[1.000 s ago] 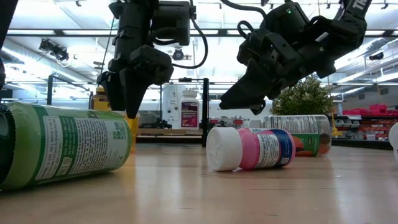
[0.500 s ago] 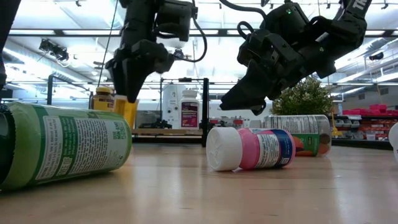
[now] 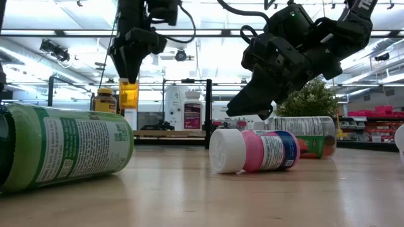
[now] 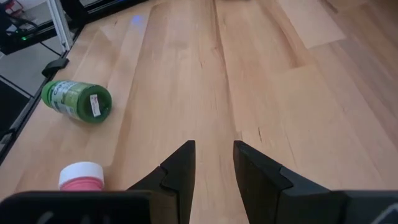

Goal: Pick and place medicine bottles onto shelf by color
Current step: Put the orange medicine bottle on the shelf

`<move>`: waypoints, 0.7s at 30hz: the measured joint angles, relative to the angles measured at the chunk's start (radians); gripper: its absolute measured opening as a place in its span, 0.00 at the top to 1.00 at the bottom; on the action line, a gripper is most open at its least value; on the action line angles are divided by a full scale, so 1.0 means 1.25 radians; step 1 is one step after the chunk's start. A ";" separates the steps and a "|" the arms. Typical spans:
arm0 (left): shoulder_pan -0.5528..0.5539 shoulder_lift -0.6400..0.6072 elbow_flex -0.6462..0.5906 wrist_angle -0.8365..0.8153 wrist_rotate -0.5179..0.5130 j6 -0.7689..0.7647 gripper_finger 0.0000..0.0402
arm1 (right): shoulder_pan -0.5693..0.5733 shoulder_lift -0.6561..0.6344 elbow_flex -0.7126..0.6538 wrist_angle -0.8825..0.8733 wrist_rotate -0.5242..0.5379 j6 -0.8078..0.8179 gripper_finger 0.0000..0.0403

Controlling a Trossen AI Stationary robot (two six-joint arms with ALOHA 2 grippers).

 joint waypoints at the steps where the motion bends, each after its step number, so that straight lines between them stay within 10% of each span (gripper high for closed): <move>1: 0.017 -0.010 0.000 0.000 -0.001 0.009 0.42 | 0.000 0.000 0.000 -0.001 0.000 0.000 0.71; 15: 0.239 -0.061 -0.007 -0.035 -0.016 0.184 0.43 | 0.000 0.000 0.000 -0.010 0.000 0.021 0.71; 21: 0.310 -0.121 -0.167 0.037 0.018 0.213 0.42 | 0.000 0.000 0.000 -0.011 -0.008 0.032 0.71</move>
